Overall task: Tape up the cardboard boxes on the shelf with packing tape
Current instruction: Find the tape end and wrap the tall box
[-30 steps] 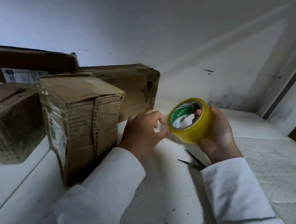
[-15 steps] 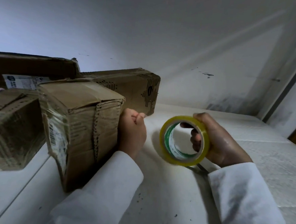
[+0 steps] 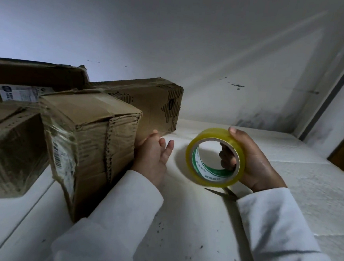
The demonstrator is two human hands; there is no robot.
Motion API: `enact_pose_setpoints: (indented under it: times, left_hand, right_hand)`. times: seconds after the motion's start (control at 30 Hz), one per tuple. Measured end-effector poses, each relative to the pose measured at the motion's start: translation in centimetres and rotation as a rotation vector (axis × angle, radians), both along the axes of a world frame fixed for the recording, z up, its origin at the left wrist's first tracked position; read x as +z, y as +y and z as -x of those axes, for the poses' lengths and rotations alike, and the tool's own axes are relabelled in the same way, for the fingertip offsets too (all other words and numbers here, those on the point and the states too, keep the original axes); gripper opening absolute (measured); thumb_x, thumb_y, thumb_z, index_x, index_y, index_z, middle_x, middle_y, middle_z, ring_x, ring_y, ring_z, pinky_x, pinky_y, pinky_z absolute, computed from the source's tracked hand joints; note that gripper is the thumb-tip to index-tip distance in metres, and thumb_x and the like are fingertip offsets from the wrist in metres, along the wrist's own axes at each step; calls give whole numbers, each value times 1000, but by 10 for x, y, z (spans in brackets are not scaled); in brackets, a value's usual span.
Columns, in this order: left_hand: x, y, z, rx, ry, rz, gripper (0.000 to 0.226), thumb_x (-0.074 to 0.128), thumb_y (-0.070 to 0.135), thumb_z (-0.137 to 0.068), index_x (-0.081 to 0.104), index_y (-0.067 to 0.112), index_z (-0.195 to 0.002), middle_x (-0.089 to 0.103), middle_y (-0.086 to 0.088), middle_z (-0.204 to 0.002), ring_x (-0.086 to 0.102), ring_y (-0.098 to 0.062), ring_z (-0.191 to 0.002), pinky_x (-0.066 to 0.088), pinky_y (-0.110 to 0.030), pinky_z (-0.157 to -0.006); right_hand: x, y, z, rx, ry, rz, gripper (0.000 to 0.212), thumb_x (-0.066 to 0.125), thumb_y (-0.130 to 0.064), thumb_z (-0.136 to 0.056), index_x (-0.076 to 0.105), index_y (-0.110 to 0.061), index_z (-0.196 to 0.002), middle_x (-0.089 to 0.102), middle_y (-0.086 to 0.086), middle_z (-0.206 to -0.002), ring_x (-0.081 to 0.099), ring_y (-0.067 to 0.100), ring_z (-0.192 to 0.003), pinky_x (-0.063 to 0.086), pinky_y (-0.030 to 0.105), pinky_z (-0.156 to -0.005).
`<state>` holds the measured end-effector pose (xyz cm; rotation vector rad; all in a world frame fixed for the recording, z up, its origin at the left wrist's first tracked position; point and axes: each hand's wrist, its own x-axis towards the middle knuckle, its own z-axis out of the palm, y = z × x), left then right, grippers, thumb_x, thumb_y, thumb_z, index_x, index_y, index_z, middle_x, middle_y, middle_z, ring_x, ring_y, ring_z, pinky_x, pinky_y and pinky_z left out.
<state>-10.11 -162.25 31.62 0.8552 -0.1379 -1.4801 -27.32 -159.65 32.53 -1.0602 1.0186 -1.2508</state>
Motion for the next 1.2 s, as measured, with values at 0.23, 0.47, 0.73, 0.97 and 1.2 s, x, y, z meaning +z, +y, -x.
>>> enact_pose_setpoints:
  times: [0.23, 0.47, 0.73, 0.97, 1.2]
  left_hand:
    - [11, 11, 3, 14, 346, 84, 31, 45, 3, -98, 51, 1, -67, 46, -4, -56, 45, -7, -58, 47, -31, -96]
    - [-27, 2, -6, -98, -1510, 592, 18, 63, 16, -86, 66, 23, -103, 42, 12, -118, 30, -10, -114, 25, -9, -93]
    - [-9, 8, -4, -502, -777, 717, 60, 34, -10, -89, 62, 27, -51, 71, 8, -90, 63, 0, -90, 43, -16, -87]
    - [1, 7, -4, -571, -442, 502, 27, 19, 8, -89, 44, 9, -78, 36, 3, -44, 36, -13, -47, 31, -27, -55]
    - [-20, 13, 2, -388, -1565, 557, 51, 67, 67, -67, 47, 30, -98, 47, 14, -69, 50, -11, -70, 40, -27, -65]
  right_hand:
    - [-3, -2, 2, -14, -1, 102, 27, 65, -44, -56, 55, -22, -43, 41, -4, -36, 37, 8, -32, 32, 20, -37]
    - [-12, -7, 14, -526, 598, 363, 41, 67, -36, -78, 53, -2, -58, 44, -3, -48, 39, 10, -46, 33, 24, -48]
    - [-20, -13, 13, -492, 784, 390, 37, 63, -43, -67, 59, -7, -62, 44, -3, -51, 40, 12, -52, 34, 29, -54]
    - [-16, -13, 8, -411, 687, 429, 14, 63, -27, -71, 60, -14, -70, 51, -8, -60, 44, 3, -53, 37, 14, -52]
    - [-20, -15, 5, -453, 749, 449, 21, 55, -33, -67, 50, -12, -69, 47, -5, -66, 43, 9, -62, 35, 23, -58]
